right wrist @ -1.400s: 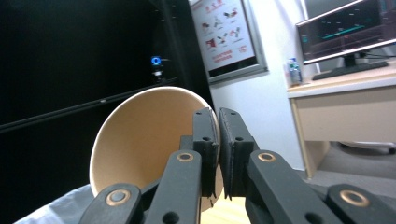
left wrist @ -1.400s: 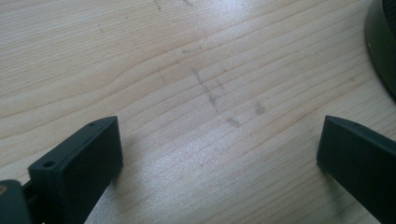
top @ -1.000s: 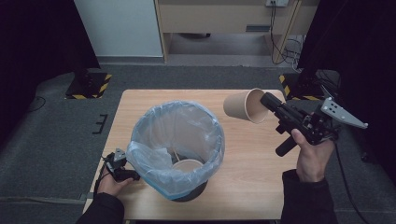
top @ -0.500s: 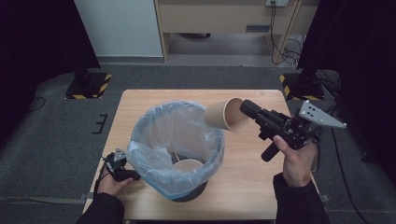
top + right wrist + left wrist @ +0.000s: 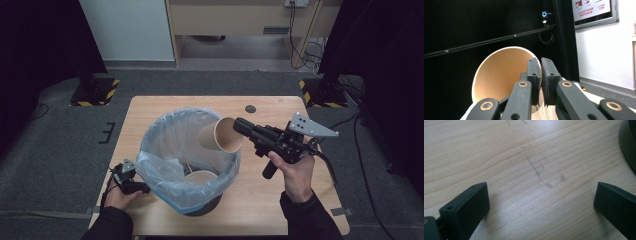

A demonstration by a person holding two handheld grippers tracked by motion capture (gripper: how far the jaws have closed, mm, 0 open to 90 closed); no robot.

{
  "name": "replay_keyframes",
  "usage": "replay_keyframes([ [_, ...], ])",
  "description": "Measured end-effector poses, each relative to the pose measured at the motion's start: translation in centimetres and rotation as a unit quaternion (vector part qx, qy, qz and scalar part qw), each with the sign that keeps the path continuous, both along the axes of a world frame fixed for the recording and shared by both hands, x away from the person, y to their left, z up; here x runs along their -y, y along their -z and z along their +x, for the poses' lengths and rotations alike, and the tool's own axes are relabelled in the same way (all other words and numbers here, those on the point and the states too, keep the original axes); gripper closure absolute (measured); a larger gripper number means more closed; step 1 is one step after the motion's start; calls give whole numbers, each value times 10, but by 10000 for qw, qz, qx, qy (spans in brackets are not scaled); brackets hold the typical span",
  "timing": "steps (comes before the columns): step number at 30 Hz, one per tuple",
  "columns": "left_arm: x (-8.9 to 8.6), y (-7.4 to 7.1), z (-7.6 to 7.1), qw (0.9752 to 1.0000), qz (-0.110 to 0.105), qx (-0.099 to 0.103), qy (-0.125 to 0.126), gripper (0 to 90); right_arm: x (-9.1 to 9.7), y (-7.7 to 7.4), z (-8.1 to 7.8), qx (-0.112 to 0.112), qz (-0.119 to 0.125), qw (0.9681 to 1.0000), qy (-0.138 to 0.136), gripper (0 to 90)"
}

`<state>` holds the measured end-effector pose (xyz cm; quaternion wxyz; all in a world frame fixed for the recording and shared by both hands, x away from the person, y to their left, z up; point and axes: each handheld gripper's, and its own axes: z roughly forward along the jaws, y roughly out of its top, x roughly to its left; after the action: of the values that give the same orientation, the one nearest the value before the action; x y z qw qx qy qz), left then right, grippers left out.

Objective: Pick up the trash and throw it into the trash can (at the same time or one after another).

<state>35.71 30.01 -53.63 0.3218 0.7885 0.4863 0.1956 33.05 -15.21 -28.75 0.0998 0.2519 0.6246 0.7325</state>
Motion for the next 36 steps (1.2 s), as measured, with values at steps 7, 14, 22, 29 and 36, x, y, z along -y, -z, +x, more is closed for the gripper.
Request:
replay_keyframes([
  [7,0,0,0,10000,0,0,0,0,-16,11,4,-161,-275,9994,-136,811],
  [14,0,0,0,10000,-2,0,6,0,-13,12,9,-169,-296,9994,5,673],
  [22,0,0,0,10000,-2,1,4,0,26,21,35,-260,-432,9925,1111,453],
  [29,0,0,0,10000,-1,0,5,0,53,67,71,-866,-979,9736,1873,347],
  [36,0,0,0,10000,-1,1,5,0,75,116,97,-1456,-1620,9528,2114,290],
])
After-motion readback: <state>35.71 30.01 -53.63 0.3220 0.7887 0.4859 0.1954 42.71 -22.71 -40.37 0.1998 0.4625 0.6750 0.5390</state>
